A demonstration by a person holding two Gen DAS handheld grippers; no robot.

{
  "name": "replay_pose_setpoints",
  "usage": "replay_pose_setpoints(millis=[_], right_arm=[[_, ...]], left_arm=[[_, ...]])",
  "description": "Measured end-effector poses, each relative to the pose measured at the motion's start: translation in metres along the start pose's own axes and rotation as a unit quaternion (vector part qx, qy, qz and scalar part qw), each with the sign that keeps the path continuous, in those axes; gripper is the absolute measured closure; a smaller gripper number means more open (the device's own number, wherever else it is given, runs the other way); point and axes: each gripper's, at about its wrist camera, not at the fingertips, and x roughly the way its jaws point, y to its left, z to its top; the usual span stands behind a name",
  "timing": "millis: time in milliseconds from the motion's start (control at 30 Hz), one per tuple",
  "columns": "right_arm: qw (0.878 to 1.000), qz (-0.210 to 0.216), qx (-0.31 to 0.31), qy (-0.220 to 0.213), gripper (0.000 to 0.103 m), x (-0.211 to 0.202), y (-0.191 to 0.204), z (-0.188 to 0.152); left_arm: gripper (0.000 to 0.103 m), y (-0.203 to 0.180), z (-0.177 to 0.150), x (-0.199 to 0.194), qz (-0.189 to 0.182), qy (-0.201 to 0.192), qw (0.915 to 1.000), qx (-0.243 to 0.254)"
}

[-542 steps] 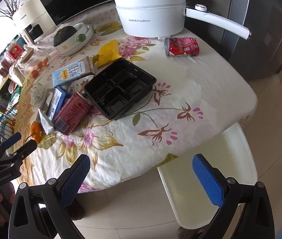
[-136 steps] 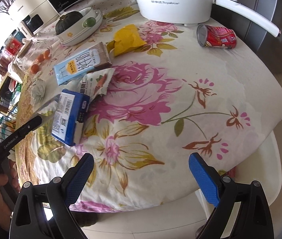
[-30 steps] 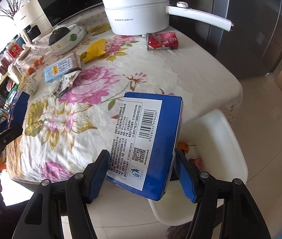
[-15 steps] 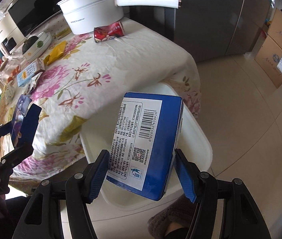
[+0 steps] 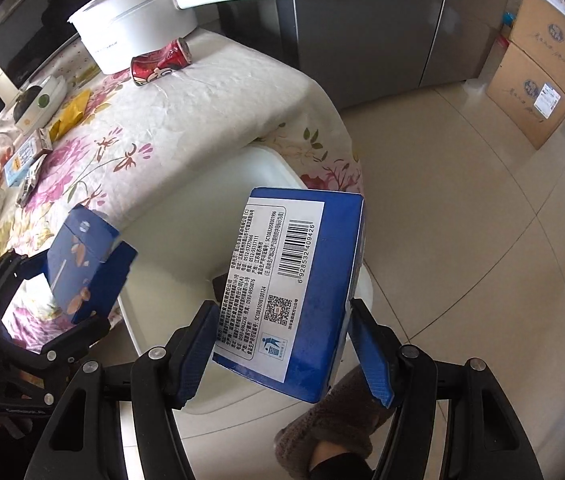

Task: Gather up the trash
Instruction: 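Carry the almond carton and barcode box with both tools over the white bin, then open the left tool to drop the almond carton while the right tool drops the barcode box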

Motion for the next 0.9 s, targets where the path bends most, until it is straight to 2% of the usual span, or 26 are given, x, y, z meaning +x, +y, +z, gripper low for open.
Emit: replay_pose_setpoints(millis=[167,533,633,700,900], right_arm=[[1.0,-0.001,0.006,0.0,0.036,0.0,-0.006,0.0],[1.0,0.002,-0.002,0.002,0.035,0.003,0.007,0.004],[1.0,0.009,0.007,-0.001,0.032,0.002,0.011,0.007],[1.0,0.015,0.014,0.001,0.018,0.002,0.014,0.009],[1.0,0.022,0.008,0.007,0.018,0.003,0.031,0.011]], left_arm=[[0.001,0.002,-0.001,-0.001,0.021,-0.005,0.9997,0.01],[0.0,0.031,-0.007,-0.021,0.046,-0.005,0.9986,-0.027],[0.0,0.041,-0.011,-0.028,0.053,-0.005,0.9979,-0.036],[0.0,0.047,-0.014,-0.033,0.058,-0.005,0.9974,-0.043],[0.0,0.065,-0.025,-0.047,0.069,-0.005,0.9956,-0.062]])
